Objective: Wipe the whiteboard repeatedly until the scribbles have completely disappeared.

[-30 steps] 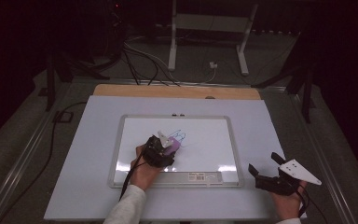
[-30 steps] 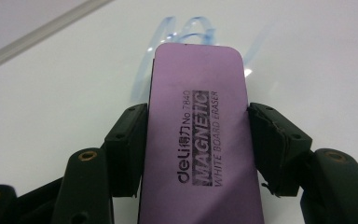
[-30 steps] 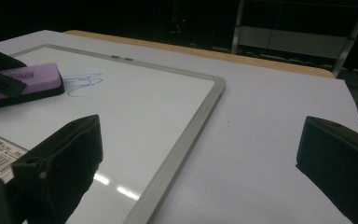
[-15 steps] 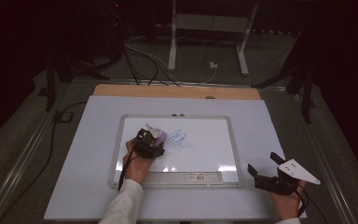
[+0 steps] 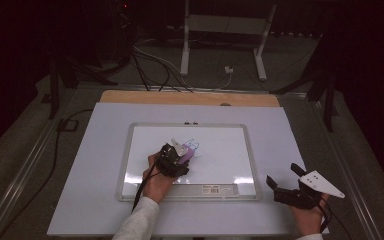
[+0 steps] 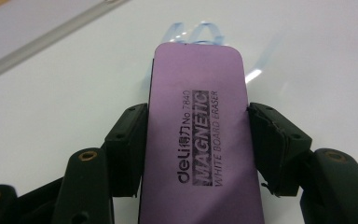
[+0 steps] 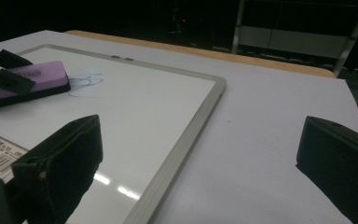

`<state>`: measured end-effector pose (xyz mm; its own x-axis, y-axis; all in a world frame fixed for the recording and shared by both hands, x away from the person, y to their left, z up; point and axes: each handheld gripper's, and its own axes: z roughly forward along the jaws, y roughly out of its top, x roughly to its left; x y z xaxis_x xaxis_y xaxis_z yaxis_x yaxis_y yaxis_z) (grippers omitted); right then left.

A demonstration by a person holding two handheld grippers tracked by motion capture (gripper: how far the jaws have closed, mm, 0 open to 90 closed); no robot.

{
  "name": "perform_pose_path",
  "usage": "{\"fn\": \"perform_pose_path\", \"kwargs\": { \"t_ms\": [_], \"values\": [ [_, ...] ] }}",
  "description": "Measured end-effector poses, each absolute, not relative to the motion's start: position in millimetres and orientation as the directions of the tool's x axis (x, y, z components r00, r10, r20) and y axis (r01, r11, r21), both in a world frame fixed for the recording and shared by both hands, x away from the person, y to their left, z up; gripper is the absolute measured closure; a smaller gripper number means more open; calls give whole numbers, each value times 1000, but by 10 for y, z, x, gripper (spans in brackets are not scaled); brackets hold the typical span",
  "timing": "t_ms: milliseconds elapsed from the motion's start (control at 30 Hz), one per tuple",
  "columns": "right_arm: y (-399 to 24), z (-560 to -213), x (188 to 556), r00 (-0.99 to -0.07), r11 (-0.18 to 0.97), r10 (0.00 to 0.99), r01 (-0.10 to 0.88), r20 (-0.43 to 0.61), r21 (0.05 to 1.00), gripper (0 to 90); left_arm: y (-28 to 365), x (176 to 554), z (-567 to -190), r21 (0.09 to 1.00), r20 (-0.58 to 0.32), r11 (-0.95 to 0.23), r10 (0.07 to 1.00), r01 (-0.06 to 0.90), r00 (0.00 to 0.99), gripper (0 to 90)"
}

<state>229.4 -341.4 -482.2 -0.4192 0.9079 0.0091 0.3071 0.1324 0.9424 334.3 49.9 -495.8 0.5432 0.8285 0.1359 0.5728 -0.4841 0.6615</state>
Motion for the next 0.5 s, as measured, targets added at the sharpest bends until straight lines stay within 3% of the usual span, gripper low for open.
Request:
{"fn": "perform_pose_path", "kwargs": {
  "t_ms": [233, 500],
  "values": [
    [-3418, -4823, 2298, -418, 130, 908, 308, 12, 942, 7, 752, 3538, -4957, 654, 155, -409, 896, 637, 416, 420],
    [-3408, -4824, 2300, -420, 134, 908, 308, 8, 942, 7, 580, 3512, -4960, 657, 140, -435, 873, 616, 467, 420]
  ]
}}
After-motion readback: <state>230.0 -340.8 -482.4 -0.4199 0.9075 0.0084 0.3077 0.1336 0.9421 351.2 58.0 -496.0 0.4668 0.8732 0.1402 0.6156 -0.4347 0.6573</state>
